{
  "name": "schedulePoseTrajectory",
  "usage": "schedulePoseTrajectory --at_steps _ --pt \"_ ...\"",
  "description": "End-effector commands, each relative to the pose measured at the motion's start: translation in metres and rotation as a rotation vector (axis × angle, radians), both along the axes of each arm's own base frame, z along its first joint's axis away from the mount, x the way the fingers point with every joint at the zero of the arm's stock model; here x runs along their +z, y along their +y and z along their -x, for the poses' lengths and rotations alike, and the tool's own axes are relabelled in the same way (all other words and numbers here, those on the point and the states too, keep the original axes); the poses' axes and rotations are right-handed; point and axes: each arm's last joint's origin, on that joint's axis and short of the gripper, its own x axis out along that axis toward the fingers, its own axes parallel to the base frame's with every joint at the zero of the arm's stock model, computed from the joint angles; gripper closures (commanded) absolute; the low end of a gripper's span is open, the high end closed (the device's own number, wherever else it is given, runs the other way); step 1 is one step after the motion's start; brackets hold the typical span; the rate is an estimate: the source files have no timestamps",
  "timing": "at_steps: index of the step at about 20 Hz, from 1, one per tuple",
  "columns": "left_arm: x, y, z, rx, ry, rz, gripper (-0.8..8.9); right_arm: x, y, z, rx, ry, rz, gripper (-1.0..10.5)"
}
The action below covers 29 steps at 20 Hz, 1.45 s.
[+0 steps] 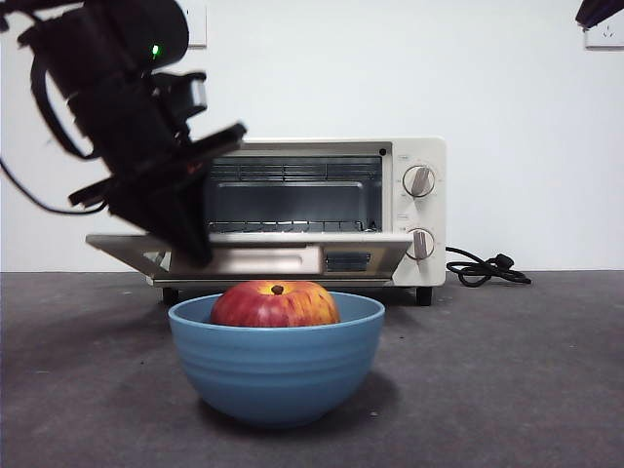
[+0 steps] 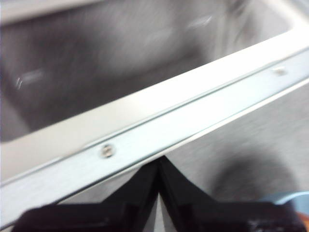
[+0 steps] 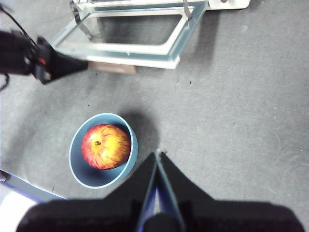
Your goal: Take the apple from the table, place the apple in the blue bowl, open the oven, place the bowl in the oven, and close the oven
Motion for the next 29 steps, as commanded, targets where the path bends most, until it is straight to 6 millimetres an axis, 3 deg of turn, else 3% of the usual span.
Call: schedulePoseTrajectory --at_steps 1,12,16,20,24,28,29 --pt "-0.006 0.0 -0.001 0.017 -0.038 0.008 8.2 -0.002 0.0 -0.001 -0.017 -0.002 0.009 9.5" --pt "-0.011 -0.009 0.014 -0.069 0.029 -0.022 8.2 -0.004 -0.001 0.0 -0.025 0.013 0.025 9.5" --pt "0.021 -0.006 0.036 -0.12 -0.029 -0.015 8.2 -0.013 0.006 -0.008 0.044 0.127 0.012 9.5" --pt "0.064 0.012 0.07 -0.131 -0.1 0.011 8.2 -0.033 0.025 -0.03 0.152 0.293 -0.033 9.4" --pt "0.092 0.035 0.111 -0.139 -0.113 0.002 8.19 -0.058 0.055 -0.048 0.198 0.402 0.019 6.4" --pt "0.109 0.058 0.147 -0.099 -0.139 -0.047 8.19 -0.078 0.086 -0.054 0.195 0.444 0.086 6.1" --pt "0.111 0.062 0.155 -0.096 -0.139 -0.051 8.19 -0.083 0.091 -0.054 0.193 0.455 0.114 5.4"
